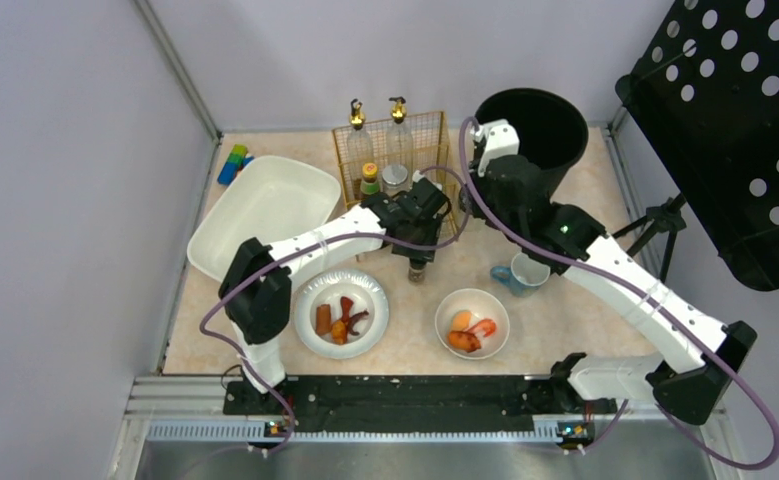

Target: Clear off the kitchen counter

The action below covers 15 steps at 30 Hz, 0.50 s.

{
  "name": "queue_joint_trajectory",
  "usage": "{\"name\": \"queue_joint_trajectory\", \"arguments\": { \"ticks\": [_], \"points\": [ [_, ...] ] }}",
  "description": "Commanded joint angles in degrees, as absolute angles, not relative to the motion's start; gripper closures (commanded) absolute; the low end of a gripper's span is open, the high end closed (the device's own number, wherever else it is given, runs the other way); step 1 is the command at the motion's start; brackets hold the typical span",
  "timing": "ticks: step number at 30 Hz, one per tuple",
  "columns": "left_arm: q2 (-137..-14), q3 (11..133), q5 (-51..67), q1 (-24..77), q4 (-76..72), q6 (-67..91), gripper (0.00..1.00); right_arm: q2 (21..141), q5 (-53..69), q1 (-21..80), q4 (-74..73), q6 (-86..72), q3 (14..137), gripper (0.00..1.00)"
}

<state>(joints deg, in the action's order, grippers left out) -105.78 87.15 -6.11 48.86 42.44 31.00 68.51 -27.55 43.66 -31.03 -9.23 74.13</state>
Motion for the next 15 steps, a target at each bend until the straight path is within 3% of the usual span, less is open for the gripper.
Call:
{"name": "queue_joint_trajectory", "arguments": {
  "ticks": [1, 15],
  "points": [
    [-98.72, 87.89, -10.07, 49.13, 44.16, 29.61, 1.00, 69.68, -28.89, 42.65, -27.21, -7.19, 80.44, 1.00],
    [-88.73, 88.36, -11.29, 49.13, 46.51, 27.73, 1.00, 79.00, -25.96, 40.10, -22.11, -5.21, 87.69, 1.00]
  ]
}}
